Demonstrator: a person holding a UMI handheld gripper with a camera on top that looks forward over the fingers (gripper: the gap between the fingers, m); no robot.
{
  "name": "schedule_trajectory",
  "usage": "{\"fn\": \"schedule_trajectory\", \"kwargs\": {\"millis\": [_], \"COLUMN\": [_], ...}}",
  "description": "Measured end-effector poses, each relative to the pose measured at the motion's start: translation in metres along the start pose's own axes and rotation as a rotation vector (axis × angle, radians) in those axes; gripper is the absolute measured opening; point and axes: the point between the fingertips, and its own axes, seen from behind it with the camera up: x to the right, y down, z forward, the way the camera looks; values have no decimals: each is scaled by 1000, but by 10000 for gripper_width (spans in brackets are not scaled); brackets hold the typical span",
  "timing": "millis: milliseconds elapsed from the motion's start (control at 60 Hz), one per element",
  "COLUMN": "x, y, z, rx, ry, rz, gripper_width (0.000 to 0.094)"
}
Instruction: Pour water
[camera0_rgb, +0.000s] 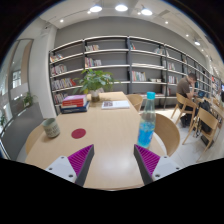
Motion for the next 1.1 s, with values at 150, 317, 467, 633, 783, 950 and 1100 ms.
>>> {"fn": "schedule_trajectory", "kwargs": {"millis": [150,317,467,633,783,950,1100], "x": [77,128,140,145,141,139,133], "y": [-15,-39,-56,-64,-71,-74,-78], "z": [41,91,136,161,167,164,168], "rx": [28,89,128,200,242,280,253], "ry": [75,108,107,77,99,142,211], "rz": [-10,-6,-23,-9,0,-37,-112], "gripper_width": [813,814,813,670,459,324,325]}}
